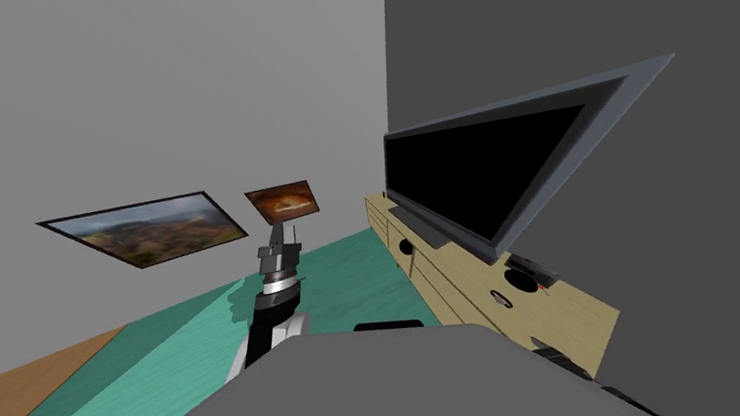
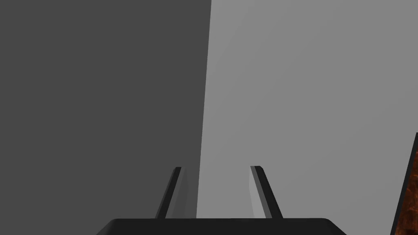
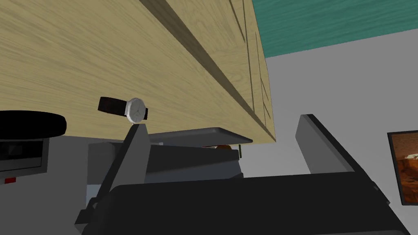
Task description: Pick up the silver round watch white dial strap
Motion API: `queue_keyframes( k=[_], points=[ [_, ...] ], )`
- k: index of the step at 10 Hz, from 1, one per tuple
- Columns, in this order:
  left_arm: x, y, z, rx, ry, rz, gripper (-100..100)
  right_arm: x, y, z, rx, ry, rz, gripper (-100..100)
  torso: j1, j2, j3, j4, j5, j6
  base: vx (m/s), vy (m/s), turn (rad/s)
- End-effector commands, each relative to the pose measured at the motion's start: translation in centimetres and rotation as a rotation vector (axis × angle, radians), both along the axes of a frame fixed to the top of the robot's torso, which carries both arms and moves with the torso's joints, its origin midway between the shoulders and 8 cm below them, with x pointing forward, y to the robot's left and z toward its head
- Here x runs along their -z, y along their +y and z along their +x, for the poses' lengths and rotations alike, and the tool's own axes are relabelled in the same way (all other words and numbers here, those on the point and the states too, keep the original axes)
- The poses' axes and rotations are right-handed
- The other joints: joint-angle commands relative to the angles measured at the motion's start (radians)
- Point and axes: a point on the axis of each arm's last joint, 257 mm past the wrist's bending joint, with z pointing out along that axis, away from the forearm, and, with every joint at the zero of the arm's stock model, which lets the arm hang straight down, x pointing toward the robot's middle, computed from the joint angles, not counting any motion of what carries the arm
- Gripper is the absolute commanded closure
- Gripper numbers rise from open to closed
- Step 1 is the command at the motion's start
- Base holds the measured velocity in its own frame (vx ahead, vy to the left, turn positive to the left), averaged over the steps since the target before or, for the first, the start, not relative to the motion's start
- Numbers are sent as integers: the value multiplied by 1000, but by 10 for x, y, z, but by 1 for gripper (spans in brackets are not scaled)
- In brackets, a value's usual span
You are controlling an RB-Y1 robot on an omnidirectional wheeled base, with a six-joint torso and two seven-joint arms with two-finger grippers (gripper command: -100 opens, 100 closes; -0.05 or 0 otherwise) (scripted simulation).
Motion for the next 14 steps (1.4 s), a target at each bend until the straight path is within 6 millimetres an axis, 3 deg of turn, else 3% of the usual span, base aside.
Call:
queue_keyframes(
  k=[1,3,6,7,8,11,12,14],
  points=[
    [0,0,0,0,0,0,0,10,-19,-27,-8,72,-47,-100,0,0,0,0,0,0,21,-7,310],
    [0,0,0,0,0,0,0,23,-51,-77,-18,193,-121,-100,-1,-1,0,0,0,-1,41,-17,454],
    [0,0,0,0,0,0,0,28,-69,-108,-16,266,-157,-100,0,0,0,0,0,-1,23,-13,191],
    [0,0,0,0,0,0,0,30,-84,-133,-21,324,-187,-100,0,0,0,0,0,0,12,-2,354],
    [0,0,0,0,0,0,0,30,-84,-133,-21,324,-187,-100,1,0,0,0,0,-1,14,-11,164],
    [0,0,0,0,0,0,0,29,-117,-196,-43,476,-258,-100,1,-1,0,0,0,-1,24,-3,400],
    [0,0,0,0,0,0,0,29,-118,-200,-38,482,-258,-100,0,-1,-1,0,0,-1,20,-14,196],
    [0,0,0,0,0,0,0,25,-134,-236,-48,568,-289,-100,1,0,0,0,0,0,16,-3,355]
  ],
)
